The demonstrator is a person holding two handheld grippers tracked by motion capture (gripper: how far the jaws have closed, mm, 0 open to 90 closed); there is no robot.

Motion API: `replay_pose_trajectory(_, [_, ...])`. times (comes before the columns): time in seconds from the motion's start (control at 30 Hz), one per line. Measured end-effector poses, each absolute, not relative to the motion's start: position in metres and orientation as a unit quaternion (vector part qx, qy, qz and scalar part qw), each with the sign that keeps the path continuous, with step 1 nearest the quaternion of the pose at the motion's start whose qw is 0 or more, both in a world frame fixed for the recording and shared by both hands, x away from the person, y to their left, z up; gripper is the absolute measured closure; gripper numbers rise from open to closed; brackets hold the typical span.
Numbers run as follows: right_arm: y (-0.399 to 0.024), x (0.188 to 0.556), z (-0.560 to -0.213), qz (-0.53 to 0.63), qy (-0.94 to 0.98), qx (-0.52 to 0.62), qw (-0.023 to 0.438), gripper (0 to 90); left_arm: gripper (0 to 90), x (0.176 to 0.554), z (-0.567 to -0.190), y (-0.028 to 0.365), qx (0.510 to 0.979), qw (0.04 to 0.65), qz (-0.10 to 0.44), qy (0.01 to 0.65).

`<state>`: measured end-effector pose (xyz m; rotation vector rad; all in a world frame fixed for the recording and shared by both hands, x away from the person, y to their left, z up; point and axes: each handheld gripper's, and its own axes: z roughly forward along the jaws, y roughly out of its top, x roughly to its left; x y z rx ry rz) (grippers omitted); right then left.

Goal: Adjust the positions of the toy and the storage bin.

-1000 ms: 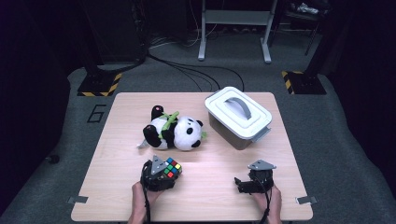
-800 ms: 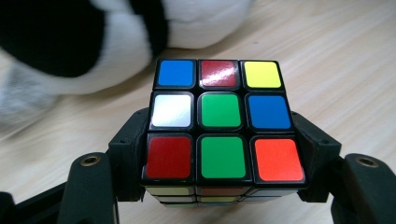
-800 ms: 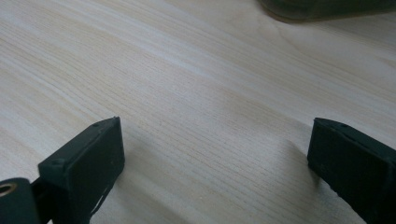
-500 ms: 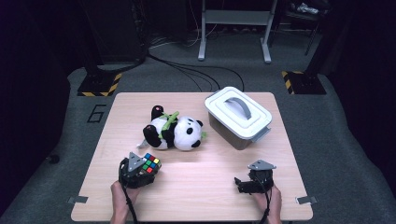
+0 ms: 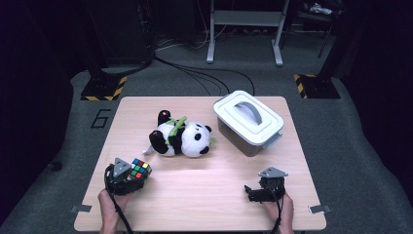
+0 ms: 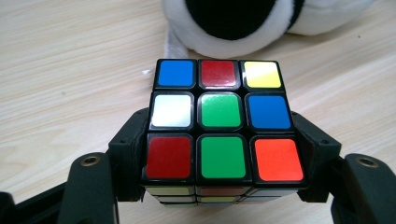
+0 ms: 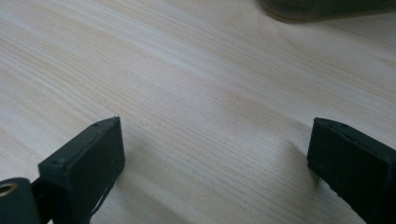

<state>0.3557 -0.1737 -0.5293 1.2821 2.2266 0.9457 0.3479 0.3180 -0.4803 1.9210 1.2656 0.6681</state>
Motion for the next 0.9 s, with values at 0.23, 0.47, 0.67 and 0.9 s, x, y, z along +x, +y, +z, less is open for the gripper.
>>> replay_pose_trajectory(0.23, [-0.174, 0.356, -0.529, 0.338, 0.797, 0.459, 0.201, 3.1, 34.1, 0.356, -0.472, 0.341, 0.732, 0.372, 0.260, 0.508])
replay_pose_trajectory(0.47, [-0.174, 0.356, -0.529, 0.338, 0.797, 0.459, 0.201, 3.1, 34.1, 0.363, -0.468, 0.356, 0.721, 0.377, 0.260, 0.521])
replay_pose_trajectory(0.67, [-0.174, 0.356, -0.529, 0.338, 0.797, 0.459, 0.201, 3.1, 34.1, 0.372, -0.468, 0.367, 0.717, 0.368, 0.265, 0.529])
replay_pose_trajectory(0.9, [-0.174, 0.356, -0.529, 0.339, 0.796, 0.459, 0.200, 3.2, 34.1, 0.380, -0.469, 0.374, 0.714, 0.367, 0.265, 0.535])
